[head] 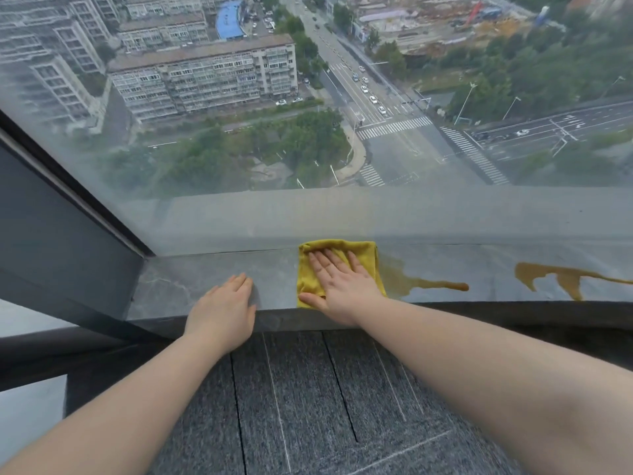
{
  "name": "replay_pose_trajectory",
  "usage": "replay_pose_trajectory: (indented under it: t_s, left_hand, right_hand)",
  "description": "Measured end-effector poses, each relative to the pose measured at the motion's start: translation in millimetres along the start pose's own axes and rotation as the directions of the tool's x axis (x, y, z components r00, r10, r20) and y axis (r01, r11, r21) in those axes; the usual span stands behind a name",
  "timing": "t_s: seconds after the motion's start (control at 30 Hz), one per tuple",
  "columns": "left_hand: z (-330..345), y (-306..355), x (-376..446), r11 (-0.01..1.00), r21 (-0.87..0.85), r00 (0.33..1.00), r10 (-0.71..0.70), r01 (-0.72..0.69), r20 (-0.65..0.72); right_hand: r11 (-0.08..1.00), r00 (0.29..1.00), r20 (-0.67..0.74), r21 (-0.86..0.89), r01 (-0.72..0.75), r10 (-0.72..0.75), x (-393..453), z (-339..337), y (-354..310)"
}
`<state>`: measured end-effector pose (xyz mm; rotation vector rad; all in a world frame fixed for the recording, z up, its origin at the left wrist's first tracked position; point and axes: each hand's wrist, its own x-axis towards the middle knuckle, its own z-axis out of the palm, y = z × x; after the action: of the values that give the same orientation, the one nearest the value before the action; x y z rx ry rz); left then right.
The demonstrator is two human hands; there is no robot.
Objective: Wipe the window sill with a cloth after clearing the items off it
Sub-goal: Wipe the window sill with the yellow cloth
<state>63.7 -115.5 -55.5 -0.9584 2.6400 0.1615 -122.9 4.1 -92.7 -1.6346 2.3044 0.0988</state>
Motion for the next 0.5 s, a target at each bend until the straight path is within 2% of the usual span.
replay_pose_trajectory:
  t_s: [0.2, 0.5]
  left_hand:
    - [-12, 49, 26, 0.984, -0.006, 0.984, 0.178, -0.178, 0.0]
    - [-9, 143, 52, 0.923, 0.025, 0.923, 0.384, -0.384, 0.02]
  right_hand:
    - [0.995, 0.995, -0.005, 0.024, -0.097, 0.097, -24, 2, 47]
    - [0.963, 0.962, -0.07, 0.064, -0.261, 0.266, -74, 12, 139]
